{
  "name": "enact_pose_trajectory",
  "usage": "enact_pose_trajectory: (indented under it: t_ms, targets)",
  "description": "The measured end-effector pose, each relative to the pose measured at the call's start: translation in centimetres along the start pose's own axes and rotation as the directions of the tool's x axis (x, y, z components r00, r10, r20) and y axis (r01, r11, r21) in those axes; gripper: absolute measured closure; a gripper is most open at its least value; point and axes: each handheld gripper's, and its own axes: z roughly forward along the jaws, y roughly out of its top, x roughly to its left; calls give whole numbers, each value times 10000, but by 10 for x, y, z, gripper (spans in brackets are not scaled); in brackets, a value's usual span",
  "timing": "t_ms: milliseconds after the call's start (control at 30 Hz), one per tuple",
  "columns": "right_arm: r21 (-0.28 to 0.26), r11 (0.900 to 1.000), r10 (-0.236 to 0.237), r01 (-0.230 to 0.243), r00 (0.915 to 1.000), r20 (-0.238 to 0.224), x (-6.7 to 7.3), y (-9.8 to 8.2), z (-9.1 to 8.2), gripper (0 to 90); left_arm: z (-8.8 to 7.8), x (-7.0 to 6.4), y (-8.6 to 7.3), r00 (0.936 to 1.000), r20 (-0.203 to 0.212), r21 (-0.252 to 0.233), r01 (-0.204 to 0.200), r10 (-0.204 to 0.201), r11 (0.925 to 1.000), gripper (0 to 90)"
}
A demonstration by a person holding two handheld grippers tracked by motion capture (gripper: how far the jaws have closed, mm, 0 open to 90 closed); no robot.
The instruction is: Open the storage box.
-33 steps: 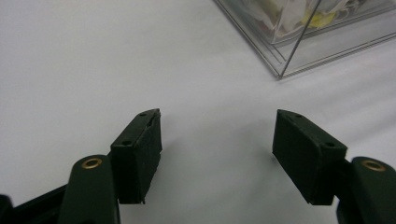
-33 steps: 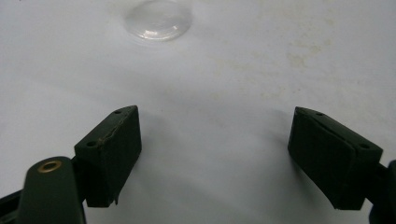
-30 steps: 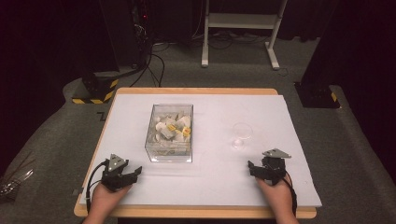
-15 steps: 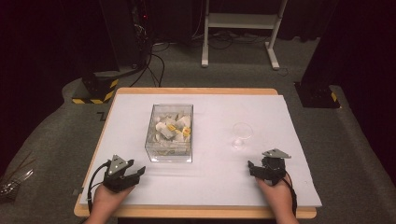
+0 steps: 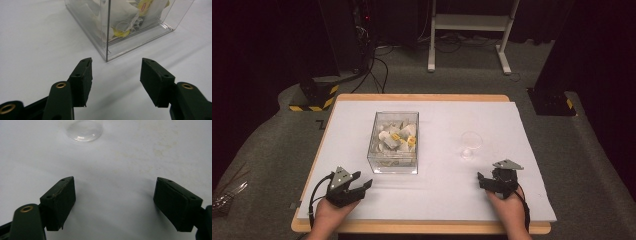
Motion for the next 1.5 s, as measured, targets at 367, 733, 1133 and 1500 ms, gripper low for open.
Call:
enact_pose_trajectory:
  t_ms: [367, 733, 1133, 1500]
  targets:
    - [-28, 10000, -38, 38, 10000, 4, 0, 0, 0, 185, 0, -8, 5, 9988, 480, -124, 73, -67, 9999, 429]
    - [-36, 10000, -38, 38, 10000, 2, 0, 0, 0, 188, -1, -15, 12, 9951, 986, -355, 126, -91, 9993, 433]
    - [-35, 10000, -41, 41, 10000, -18, 0, 0, 0, 188, -1, -19, 18, 9947, 1023, -594, 106, -45, 9982, 415]
    - [-29, 10000, -22, 22, 10000, -38, 0, 0, 0, 188, 10, -25, 28, 9957, 829, -601, -352, 401, 9976, 404]
